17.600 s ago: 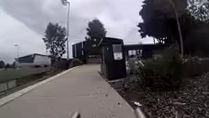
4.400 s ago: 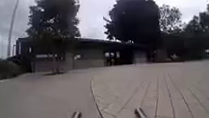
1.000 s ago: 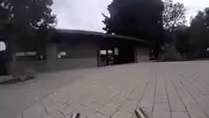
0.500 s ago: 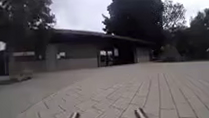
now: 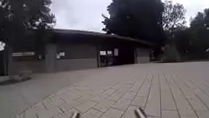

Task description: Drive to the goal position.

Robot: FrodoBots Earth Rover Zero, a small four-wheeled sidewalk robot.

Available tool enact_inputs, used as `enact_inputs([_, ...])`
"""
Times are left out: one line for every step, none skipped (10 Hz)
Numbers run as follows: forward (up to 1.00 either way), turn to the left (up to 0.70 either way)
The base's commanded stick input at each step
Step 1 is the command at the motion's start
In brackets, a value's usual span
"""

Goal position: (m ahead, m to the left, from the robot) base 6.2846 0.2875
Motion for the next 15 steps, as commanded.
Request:
enact_inputs([1.00,-0.38])
enact_inputs([1.00,-0.38])
enact_inputs([1.00,-0.38])
enact_inputs([1.00,-0.38])
enact_inputs([1.00,-0.16])
enact_inputs([1.00,0.00])
enact_inputs([1.00,0.00])
enact_inputs([1.00,0.00])
enact_inputs([1.00,0.00])
enact_inputs([1.00,0.00])
enact_inputs([0.99,0.00])
enact_inputs([0.97,0.00])
enact_inputs([0.97,0.00])
enact_inputs([0.96,0.00])
enact_inputs([0.96,0.00])
